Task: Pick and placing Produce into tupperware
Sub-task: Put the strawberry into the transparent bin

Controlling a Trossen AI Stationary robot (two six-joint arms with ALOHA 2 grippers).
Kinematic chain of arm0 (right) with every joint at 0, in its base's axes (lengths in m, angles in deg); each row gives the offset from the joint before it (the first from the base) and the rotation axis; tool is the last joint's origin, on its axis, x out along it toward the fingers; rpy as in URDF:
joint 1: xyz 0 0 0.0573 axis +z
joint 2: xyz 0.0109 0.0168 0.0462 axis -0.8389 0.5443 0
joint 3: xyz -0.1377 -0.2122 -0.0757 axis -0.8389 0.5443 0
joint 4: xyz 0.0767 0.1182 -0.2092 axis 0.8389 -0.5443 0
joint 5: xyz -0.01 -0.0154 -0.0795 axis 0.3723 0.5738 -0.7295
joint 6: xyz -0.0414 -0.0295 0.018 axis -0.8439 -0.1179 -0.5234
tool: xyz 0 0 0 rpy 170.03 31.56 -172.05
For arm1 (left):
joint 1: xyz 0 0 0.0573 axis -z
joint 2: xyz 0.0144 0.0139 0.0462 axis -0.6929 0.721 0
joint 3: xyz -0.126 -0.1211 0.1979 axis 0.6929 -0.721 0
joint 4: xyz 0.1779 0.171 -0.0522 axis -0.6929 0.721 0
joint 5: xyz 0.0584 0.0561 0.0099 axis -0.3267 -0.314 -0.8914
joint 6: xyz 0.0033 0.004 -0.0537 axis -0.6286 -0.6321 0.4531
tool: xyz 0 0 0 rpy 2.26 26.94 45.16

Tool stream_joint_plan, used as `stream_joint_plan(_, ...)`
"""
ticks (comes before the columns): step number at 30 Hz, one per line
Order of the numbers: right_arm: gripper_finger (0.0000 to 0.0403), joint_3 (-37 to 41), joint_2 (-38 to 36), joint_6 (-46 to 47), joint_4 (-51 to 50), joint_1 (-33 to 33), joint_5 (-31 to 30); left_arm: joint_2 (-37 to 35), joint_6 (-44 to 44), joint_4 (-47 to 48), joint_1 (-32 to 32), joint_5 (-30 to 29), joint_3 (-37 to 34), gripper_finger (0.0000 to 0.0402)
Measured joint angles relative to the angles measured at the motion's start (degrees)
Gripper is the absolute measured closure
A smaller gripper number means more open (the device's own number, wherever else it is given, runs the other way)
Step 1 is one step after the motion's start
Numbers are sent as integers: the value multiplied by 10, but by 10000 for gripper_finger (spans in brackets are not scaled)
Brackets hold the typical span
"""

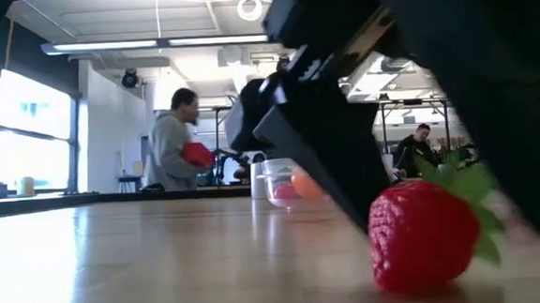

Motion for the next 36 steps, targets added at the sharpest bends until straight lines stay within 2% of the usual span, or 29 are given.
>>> stream_joint_plan(10, 403, 0, 0, 0, 0, 0, 0, 3, 4, 2, 0, 7, 0, 179)
stream_joint_plan(15, 403, 0, 0, 0, 0, 0, 0, 3, 3, 14, -1, 28, 0, 179)
stream_joint_plan(27, 403, 0, 0, 0, 0, 0, 0, 2, 4, 36, 0, 12, 0, 179)
stream_joint_plan(36, 403, 0, 0, 0, 0, 0, 0, 3, 4, 40, 0, 12, -1, 229)
